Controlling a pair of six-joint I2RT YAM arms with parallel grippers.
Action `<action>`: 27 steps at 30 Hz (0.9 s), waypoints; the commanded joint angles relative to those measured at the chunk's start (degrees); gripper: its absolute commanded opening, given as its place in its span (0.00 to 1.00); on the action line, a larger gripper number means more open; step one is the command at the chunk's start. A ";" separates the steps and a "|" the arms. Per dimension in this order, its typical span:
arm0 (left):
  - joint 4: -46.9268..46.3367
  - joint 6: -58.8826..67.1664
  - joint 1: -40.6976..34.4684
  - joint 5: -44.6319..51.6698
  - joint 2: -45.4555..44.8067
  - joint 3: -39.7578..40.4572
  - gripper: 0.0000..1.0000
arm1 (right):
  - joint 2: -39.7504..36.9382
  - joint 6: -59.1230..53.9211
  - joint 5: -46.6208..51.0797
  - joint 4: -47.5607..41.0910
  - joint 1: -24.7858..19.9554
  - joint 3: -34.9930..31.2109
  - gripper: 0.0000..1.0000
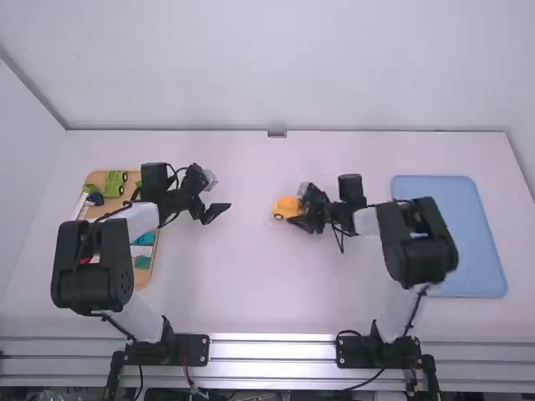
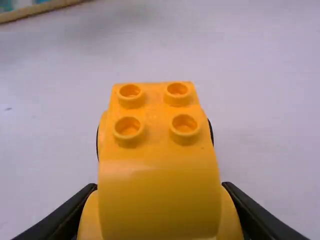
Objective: Assemble lego blocks to make yellow taxi
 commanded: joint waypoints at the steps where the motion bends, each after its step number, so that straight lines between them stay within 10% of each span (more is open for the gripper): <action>1: 0.07 -7.89 -0.94 -11.69 -0.55 0.26 0.99 | -10.71 0.55 13.53 -6.36 -4.46 0.46 0.58; 7: 1.55 -13.75 -1.62 -23.78 -0.55 0.26 0.99 | -23.61 7.41 40.61 -21.42 -17.07 1.97 0.55; 18: 4.24 -14.53 -1.62 -24.06 -0.55 0.26 0.99 | -17.94 22.67 39.67 -10.36 -42.10 0.59 0.58; 23: 4.42 -16.79 -1.62 -24.09 -0.55 0.28 0.99 | -11.26 25.16 39.52 -8.94 -46.58 0.59 0.69; 27: 5.90 -25.44 -1.64 -26.32 -0.70 0.28 0.99 | -8.22 25.14 39.65 -9.20 -47.34 0.57 0.95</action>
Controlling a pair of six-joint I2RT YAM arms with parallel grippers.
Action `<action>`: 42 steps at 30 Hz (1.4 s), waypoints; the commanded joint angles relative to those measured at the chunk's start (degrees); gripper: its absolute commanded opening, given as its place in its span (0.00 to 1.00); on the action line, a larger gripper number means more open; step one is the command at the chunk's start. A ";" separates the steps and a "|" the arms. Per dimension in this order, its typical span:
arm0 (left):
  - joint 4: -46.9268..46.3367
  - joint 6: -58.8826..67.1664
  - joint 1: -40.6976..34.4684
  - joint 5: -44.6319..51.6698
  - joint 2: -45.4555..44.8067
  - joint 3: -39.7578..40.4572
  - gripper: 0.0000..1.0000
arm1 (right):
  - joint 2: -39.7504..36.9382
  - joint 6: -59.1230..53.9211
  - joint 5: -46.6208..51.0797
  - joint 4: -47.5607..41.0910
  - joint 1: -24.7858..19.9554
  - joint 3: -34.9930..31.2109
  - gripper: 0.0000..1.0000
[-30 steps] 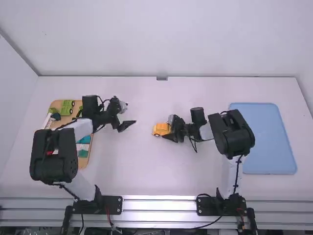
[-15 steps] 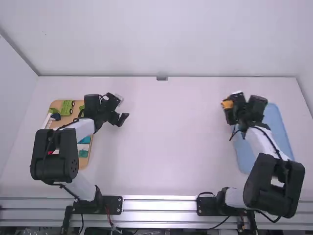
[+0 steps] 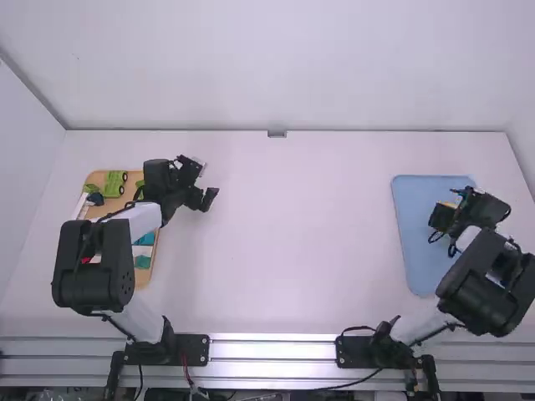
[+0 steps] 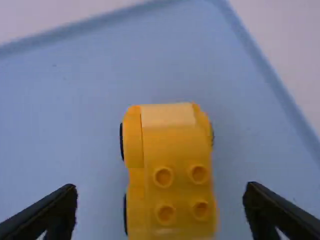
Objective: Assemble lego blocks to make yellow taxi
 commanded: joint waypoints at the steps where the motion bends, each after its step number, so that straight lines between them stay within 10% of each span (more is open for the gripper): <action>1: 0.52 -10.62 -0.35 -6.12 -1.51 0.28 0.99 | 0.37 1.18 -0.02 -0.55 0.20 -0.31 0.98; 11: -8.83 -11.78 -3.76 -12.70 -13.88 2.43 0.99 | -15.50 0.98 10.25 -11.65 8.66 -0.31 0.99; 26: -18.76 -12.67 -6.63 -12.58 -35.42 2.59 0.99 | -41.50 -7.46 9.74 -21.89 37.52 -0.45 0.98; 42: -15.66 -21.74 -5.61 -23.55 -48.36 -10.35 0.76 | -54.79 5.83 8.64 -10.85 37.58 -13.74 0.75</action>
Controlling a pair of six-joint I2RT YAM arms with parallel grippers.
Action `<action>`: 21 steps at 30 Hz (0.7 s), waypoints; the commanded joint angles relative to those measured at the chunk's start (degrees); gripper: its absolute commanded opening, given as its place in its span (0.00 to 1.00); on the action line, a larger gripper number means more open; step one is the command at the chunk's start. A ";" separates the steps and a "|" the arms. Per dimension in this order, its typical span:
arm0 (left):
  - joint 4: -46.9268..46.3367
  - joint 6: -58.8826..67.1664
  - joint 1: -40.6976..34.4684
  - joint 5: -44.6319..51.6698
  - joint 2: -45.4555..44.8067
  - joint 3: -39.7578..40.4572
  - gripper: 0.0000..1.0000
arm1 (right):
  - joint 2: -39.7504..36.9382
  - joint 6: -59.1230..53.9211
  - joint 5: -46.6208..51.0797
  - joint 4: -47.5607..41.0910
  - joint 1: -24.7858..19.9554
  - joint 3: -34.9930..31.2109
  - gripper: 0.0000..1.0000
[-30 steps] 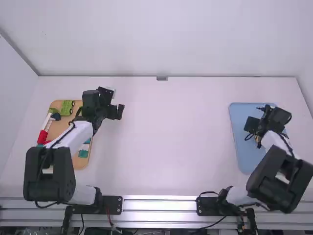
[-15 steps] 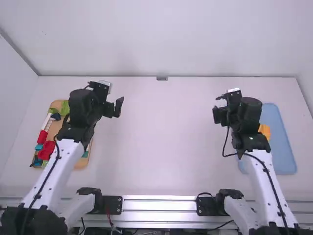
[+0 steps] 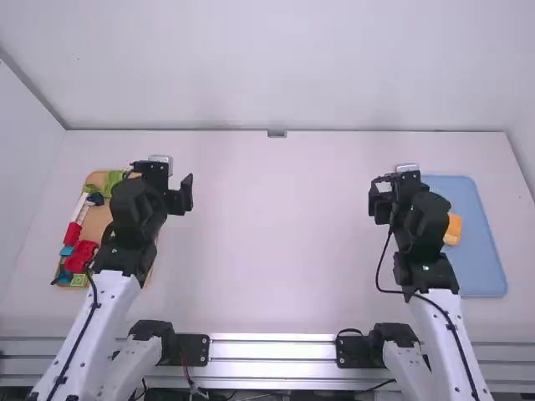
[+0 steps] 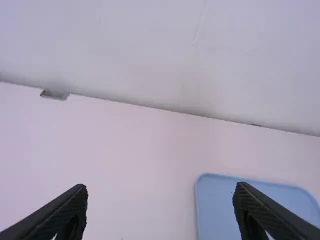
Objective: Assemble lego blocks to make yellow taxi
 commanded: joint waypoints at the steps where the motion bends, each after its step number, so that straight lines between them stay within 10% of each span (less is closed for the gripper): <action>1: 0.16 -1.43 0.27 -2.33 -3.64 -2.55 0.74 | -3.28 5.07 0.03 0.08 -0.10 -3.01 0.73; 21: 0.16 -1.43 0.27 -2.33 -29.15 -28.06 0.30 | -28.79 11.05 0.03 0.08 -0.10 -28.53 0.29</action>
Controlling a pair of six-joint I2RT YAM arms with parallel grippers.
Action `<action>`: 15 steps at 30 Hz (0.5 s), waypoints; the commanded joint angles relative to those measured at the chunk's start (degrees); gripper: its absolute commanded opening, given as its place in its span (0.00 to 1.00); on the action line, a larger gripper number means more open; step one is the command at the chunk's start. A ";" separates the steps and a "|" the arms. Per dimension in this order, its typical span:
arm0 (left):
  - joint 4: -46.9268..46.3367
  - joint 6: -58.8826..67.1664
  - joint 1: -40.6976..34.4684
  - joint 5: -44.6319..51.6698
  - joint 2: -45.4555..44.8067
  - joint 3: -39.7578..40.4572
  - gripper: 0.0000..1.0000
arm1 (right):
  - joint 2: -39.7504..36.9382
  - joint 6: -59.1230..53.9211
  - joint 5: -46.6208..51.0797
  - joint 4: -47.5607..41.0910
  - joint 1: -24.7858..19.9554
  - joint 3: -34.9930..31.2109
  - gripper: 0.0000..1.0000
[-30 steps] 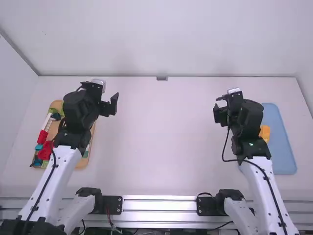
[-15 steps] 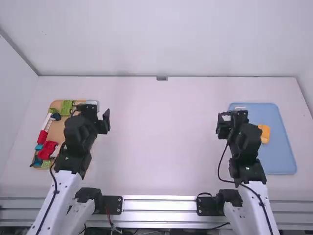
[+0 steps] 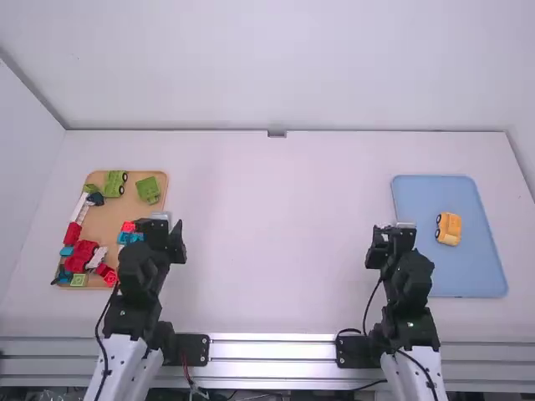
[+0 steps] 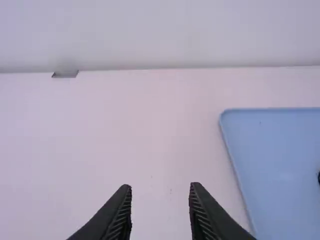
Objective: Assemble lego blocks to make yellow taxi
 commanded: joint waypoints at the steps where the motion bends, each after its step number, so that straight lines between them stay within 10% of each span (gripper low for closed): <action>1: 0.16 -0.38 0.27 -0.12 -2.93 -2.80 0.27 | -2.64 0.40 -0.10 0.19 -0.10 -2.70 0.26; 15: 0.16 -0.38 0.27 -0.12 -16.16 -11.79 0.04 | -15.08 0.40 -0.10 0.19 -0.10 -8.12 0.05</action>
